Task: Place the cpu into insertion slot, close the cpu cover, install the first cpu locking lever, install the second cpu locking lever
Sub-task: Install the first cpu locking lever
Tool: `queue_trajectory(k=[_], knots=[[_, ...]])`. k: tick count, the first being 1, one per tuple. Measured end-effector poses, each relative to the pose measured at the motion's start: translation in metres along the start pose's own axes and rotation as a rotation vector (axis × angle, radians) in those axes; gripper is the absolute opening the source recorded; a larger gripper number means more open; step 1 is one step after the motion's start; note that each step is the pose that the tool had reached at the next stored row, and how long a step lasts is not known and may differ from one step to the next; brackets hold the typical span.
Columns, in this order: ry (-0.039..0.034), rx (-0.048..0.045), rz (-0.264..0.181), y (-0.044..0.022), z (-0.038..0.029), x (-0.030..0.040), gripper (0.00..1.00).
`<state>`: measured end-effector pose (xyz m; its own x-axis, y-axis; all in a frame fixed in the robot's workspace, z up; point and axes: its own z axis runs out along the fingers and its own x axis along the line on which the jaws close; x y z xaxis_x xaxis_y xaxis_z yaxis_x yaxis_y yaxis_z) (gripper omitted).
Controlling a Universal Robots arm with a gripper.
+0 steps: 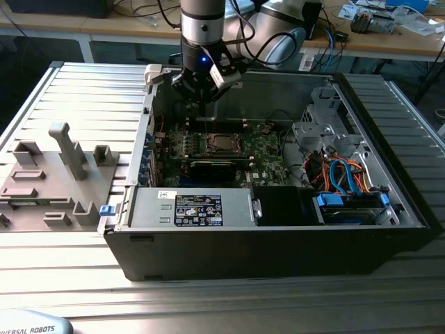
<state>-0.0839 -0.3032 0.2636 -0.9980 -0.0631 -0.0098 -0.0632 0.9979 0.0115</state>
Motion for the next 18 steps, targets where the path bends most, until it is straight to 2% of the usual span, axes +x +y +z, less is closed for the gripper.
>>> queue_trajectory(k=[18], knots=[[-0.0001, 0.0000, 0.000, -0.0003, 0.0008, -0.0055, 0.11]])
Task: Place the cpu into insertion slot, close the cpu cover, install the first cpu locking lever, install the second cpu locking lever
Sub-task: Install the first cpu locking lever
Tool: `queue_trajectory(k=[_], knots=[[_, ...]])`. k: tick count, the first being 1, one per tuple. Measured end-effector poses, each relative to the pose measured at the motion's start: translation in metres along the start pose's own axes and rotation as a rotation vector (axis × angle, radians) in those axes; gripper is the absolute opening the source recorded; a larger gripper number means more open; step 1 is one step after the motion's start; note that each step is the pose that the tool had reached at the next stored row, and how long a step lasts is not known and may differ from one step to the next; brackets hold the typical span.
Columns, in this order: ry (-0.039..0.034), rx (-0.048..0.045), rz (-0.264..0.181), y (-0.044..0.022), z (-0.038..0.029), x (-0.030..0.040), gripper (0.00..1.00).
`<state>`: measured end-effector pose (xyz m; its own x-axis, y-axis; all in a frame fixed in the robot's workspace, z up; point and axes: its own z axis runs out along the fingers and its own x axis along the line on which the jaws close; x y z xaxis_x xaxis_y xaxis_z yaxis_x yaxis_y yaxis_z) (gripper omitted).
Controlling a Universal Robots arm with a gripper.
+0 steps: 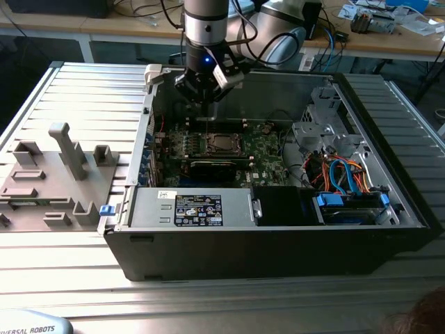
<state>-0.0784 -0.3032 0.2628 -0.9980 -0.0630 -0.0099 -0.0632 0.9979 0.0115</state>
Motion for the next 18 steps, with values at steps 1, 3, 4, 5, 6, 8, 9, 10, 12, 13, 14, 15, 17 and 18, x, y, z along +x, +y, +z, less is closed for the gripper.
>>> queue_trajectory(k=[1, 3, 4, 5, 6, 8, 9, 10, 12, 13, 14, 15, 17, 18], knots=[[0.0000, 0.0000, 0.000, 0.0000, 0.0000, -0.0003, 0.11], [0.0000, -0.0001, 0.000, -0.0001, 0.0002, -0.0013, 0.11], [0.0000, 0.0000, 0.000, -0.0001, 0.0002, -0.0018, 0.11], [0.0001, 0.0000, 0.000, -0.0002, 0.0002, -0.0021, 0.11], [0.0000, 0.0000, 0.000, -0.0002, 0.0003, -0.0025, 0.11], [0.0000, -0.0001, 0.000, -0.0002, 0.0004, -0.0035, 0.11], [0.0000, -0.0001, 0.000, -0.0003, 0.0005, -0.0039, 0.11], [0.0000, -0.0001, 0.000, -0.0003, 0.0005, -0.0044, 0.11], [0.0000, -0.0001, 0.000, -0.0003, 0.0007, -0.0053, 0.11], [0.0000, -0.0001, 0.000, -0.0004, 0.0008, -0.0059, 0.11], [0.0000, -0.0001, 0.000, -0.0004, 0.0009, -0.0065, 0.11], [0.0000, -0.0001, 0.000, -0.0004, 0.0010, -0.0067, 0.11], [0.0001, 0.0000, 0.000, -0.0005, 0.0011, -0.0070, 0.11], [0.0001, 0.0000, 0.000, -0.0005, 0.0015, -0.0079, 0.11]])
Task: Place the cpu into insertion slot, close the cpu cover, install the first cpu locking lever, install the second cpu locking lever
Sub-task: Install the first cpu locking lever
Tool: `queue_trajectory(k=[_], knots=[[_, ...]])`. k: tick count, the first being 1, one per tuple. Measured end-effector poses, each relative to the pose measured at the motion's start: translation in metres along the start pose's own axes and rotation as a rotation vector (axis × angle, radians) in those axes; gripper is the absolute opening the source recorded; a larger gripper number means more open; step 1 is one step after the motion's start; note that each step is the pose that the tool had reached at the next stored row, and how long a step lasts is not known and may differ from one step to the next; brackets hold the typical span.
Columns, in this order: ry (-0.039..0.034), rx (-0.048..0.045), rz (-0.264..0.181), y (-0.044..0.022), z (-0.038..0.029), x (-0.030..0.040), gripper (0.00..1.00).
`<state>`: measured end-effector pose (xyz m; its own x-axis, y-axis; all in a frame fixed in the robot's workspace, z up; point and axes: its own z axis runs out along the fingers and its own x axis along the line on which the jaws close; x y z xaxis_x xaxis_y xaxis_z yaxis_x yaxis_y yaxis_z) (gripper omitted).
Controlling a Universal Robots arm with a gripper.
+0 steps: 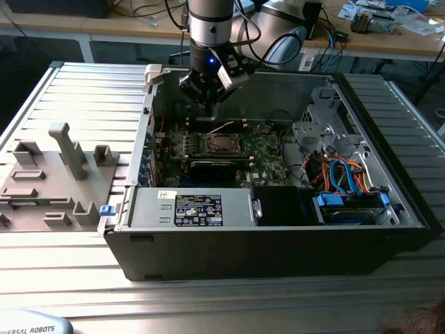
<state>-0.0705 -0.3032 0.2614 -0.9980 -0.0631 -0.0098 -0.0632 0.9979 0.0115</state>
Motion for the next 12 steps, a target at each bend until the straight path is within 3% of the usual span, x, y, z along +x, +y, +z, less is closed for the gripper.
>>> queue_trajectory(k=[12], knots=[[0.0000, 0.0000, 0.000, -0.0002, 0.0019, -0.0023, 0.11]])
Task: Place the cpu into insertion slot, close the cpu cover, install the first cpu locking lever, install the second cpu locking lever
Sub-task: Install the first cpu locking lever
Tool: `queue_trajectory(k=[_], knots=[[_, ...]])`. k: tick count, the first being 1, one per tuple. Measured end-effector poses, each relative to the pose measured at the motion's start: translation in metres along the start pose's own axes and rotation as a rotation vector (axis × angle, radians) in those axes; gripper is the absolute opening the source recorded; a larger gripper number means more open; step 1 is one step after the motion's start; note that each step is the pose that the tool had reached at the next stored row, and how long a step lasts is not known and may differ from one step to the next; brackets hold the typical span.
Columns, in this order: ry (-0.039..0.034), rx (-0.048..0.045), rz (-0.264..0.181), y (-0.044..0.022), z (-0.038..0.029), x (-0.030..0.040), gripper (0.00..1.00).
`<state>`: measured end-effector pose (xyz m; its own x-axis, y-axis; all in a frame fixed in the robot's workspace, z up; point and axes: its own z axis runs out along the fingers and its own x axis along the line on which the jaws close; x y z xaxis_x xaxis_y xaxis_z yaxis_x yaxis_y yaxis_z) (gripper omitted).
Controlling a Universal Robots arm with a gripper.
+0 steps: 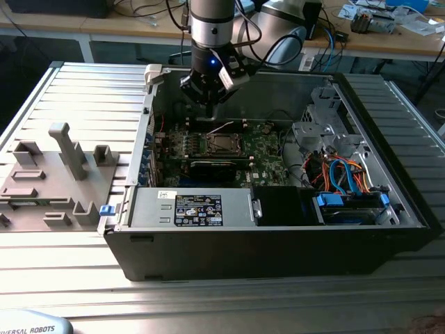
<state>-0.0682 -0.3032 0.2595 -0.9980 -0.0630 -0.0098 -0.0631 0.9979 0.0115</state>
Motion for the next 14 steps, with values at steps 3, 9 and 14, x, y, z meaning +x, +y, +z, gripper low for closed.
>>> queue_trajectory(k=[3, 9, 14], knots=[[0.0000, -0.0001, 0.000, 0.0000, 0.0005, -0.0003, 0.11], [0.0000, 0.0000, 0.000, -0.0001, 0.0013, -0.0008, 0.11], [0.0000, 0.0000, 0.000, -0.0001, 0.0022, -0.0011, 0.11]])
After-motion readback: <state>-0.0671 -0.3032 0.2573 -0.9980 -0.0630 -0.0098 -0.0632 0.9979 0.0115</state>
